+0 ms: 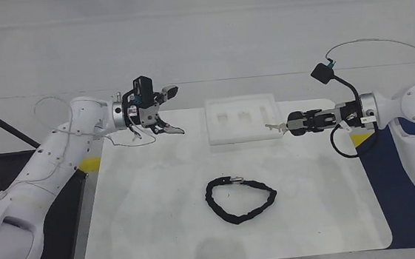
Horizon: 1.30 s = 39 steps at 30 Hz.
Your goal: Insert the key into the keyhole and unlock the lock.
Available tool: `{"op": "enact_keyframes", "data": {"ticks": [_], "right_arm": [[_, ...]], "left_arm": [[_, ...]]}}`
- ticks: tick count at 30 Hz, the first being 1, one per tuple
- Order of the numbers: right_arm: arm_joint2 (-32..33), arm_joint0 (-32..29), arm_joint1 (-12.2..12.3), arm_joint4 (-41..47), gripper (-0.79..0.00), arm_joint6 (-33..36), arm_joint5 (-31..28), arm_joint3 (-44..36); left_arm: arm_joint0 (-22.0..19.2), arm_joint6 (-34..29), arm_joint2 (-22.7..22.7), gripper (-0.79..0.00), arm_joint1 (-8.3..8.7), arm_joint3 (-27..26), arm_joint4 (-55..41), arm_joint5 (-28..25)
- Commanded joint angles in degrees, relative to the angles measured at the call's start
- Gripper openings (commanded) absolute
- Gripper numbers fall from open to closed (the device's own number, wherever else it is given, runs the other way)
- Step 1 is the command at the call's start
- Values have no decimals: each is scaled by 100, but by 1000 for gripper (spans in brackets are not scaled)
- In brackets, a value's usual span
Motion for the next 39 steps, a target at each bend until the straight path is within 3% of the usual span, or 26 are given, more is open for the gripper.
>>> {"op": "enact_keyframes", "data": {"ticks": [1, 12, 21, 39], "right_arm": [[0, 0, 0, 0, -785, 0, 0, 0], [0, 0, 0, 0, -785, 0, 0, 0], [0, 0, 0, 0, -785, 0, 0, 0], [0, 0, 0, 0, -785, 0, 0, 0]], "left_arm": [[58, 38, 135, 0, -114, 47, 7, 17], [24, 466, 994, 0, -1045, 788, 380, 149], [34, 919, 1485, 0, -1792, 1814, 720, 215], [34, 964, 1511, 0, -1837, 1882, 752, 200]]}}
